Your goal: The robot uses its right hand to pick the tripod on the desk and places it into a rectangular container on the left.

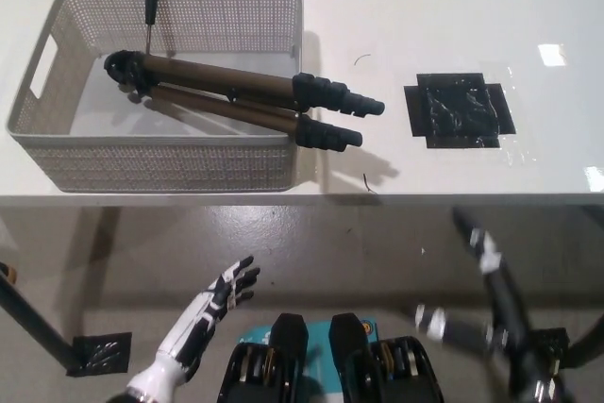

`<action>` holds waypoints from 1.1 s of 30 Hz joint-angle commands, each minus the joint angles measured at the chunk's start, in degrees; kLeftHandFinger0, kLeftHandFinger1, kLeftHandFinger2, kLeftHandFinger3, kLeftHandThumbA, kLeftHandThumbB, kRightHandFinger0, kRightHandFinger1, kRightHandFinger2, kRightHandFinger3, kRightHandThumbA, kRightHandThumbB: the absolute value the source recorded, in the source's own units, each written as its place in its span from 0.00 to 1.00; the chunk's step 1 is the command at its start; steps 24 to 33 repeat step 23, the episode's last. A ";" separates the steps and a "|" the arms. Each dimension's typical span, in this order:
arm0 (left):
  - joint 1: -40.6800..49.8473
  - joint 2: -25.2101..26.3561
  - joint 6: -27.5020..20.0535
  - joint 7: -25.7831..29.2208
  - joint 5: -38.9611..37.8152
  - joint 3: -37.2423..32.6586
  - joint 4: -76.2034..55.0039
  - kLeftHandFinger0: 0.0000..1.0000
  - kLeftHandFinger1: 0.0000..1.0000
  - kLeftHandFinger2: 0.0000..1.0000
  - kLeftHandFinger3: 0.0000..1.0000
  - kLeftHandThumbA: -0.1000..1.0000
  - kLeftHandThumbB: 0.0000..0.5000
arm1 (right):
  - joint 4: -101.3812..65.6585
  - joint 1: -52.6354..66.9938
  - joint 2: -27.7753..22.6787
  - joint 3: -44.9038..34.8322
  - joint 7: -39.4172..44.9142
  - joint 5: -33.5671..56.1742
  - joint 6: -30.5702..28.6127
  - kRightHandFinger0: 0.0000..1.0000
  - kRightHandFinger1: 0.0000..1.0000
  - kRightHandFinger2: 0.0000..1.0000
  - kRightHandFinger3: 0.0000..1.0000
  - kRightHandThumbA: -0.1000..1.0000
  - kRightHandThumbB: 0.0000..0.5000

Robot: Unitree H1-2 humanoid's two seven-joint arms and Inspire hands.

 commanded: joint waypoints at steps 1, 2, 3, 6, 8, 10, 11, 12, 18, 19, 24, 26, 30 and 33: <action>-4.20 0.36 -0.80 1.19 -0.56 1.74 -0.62 1.00 1.00 1.00 1.00 1.00 1.00 | -1.08 1.01 1.36 3.55 -6.65 4.70 -14.70 1.00 1.00 1.00 1.00 1.00 0.38; -4.22 0.29 -0.71 1.29 -0.53 1.80 -0.70 1.00 1.00 1.00 1.00 1.00 1.00 | 0.42 0.86 1.20 3.98 -7.50 4.32 -14.70 1.00 1.00 1.00 1.00 1.00 0.41; -4.26 0.26 -0.84 1.41 -0.38 1.83 -0.62 1.00 1.00 1.00 1.00 1.00 1.00 | 1.68 0.72 1.13 4.27 -8.29 4.10 -14.70 1.00 1.00 1.00 1.00 1.00 0.37; -5.07 0.21 -1.40 1.47 -0.36 2.08 0.03 1.00 1.00 1.00 1.00 1.00 1.00 | 4.48 -0.15 1.52 3.18 -6.13 5.83 -14.70 1.00 1.00 1.00 1.00 1.00 0.55; -4.71 0.26 -1.17 1.35 -0.29 2.11 -0.38 1.00 1.00 1.00 1.00 1.00 1.00 | 5.72 -0.16 1.82 2.27 -4.76 6.77 -14.70 1.00 1.00 1.00 1.00 1.00 0.56; -4.21 0.04 -1.02 1.12 -0.25 2.20 -0.82 1.00 1.00 1.00 1.00 1.00 1.00 | 6.39 -0.04 1.23 2.26 -3.55 7.96 -14.70 1.00 1.00 1.00 1.00 1.00 0.51; -4.18 0.00 -1.10 0.96 -0.31 2.24 -0.75 1.00 1.00 1.00 1.00 1.00 1.00 | 7.01 -0.29 0.97 2.24 -2.87 8.68 -14.70 1.00 1.00 1.00 1.00 1.00 0.50; -4.23 0.04 -1.19 0.83 -0.30 2.26 -0.78 1.00 1.00 1.00 1.00 1.00 1.00 | 7.26 -0.42 0.94 2.20 -2.69 9.02 -14.70 1.00 1.00 1.00 1.00 1.00 0.50; -4.29 0.04 -1.21 0.85 -0.26 2.58 -0.71 1.00 1.00 1.00 1.00 1.00 1.00 | 9.85 -1.89 0.34 2.80 -0.79 9.78 -14.52 1.00 1.00 1.00 1.00 1.00 0.47; -4.31 -0.01 -1.22 0.89 -0.27 2.63 -0.62 1.00 1.00 1.00 1.00 1.00 1.00 | 10.22 -2.08 0.18 2.96 -0.53 9.97 -14.70 1.00 1.00 1.00 1.00 1.00 0.51; -4.74 0.02 -1.56 0.95 -0.34 2.93 -0.47 1.00 1.00 1.00 1.00 1.00 1.00 | 11.29 -3.54 -0.54 3.50 0.74 10.66 -14.70 1.00 1.00 1.00 1.00 1.00 0.59; -4.74 0.02 -1.56 0.95 -0.34 2.93 -0.47 1.00 1.00 1.00 1.00 1.00 1.00 | 11.29 -3.54 -0.54 3.50 0.74 10.66 -14.70 1.00 1.00 1.00 1.00 1.00 0.59; -4.74 0.02 -1.56 0.95 -0.34 2.93 -0.47 1.00 1.00 1.00 1.00 1.00 1.00 | 11.29 -3.54 -0.54 3.50 0.74 10.66 -14.70 1.00 1.00 1.00 1.00 1.00 0.59; -4.74 0.02 -1.56 0.95 -0.34 2.93 -0.47 1.00 1.00 1.00 1.00 1.00 1.00 | 11.29 -3.54 -0.54 3.50 0.74 10.66 -14.70 1.00 1.00 1.00 1.00 1.00 0.59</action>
